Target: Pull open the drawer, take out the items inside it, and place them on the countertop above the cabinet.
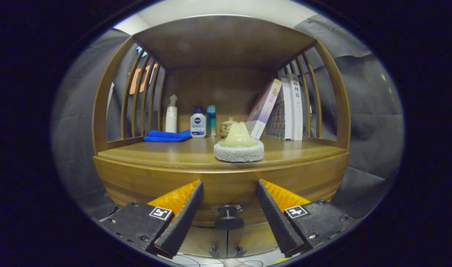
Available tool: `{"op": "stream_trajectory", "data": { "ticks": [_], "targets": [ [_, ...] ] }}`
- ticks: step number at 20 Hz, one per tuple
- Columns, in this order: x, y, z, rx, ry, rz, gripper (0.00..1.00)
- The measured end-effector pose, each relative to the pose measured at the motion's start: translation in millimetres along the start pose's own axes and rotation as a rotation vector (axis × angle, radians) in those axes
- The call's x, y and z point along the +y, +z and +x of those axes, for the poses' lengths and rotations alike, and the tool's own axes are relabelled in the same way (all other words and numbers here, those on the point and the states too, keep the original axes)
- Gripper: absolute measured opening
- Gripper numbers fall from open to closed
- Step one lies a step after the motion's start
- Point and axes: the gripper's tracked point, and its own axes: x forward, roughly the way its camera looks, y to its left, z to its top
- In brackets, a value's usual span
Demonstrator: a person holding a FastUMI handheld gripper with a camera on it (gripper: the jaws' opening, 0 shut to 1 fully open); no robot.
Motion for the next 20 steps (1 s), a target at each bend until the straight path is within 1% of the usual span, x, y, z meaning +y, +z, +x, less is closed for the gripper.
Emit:
{"op": "stream_trajectory", "data": {
  "ticks": [3,5,7,8,12,16,20],
  "targets": [
    [-0.4,-2.0,-1.8,0.004,-0.008,-0.013,0.96],
    [-2.7,1.0,-4.9,0.022,-0.005,0.003,0.97],
    [-9.3,23.1,-16.1,0.001,-0.002,0.043,0.99],
    [-14.5,36.8,-24.6,-0.019,-0.003,0.039,1.00],
    [-30.4,97.5,-85.0,-0.115,0.034,-0.016,1.00],
    [-55.1,137.6,-144.5,-0.163,0.047,0.018,1.00],
    [-81.2,159.1,-200.2,-0.205,0.054,0.054,1.00]
  ]
}}
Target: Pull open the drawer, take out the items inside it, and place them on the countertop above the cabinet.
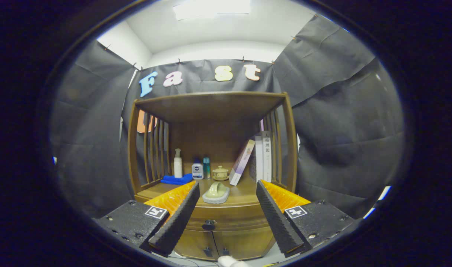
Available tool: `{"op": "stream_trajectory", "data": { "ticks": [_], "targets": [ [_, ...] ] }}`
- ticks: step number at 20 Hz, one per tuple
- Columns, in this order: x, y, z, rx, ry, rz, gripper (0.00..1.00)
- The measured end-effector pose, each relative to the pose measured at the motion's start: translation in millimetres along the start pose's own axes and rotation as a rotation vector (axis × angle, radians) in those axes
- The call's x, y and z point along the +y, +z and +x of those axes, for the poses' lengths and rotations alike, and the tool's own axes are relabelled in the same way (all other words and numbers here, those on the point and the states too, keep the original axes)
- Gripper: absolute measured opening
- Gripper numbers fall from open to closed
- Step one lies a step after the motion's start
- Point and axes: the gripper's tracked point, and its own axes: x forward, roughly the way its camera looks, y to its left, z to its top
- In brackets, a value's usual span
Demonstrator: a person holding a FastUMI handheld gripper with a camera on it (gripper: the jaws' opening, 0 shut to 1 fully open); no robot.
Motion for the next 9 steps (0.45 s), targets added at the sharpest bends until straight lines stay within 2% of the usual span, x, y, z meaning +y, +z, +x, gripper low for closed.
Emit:
{"op": "stream_trajectory", "data": {
  "ticks": [9],
  "targets": [
    [-24.4,11.3,-61.8,0.014,0.052,0.061,1.00]
  ]
}}
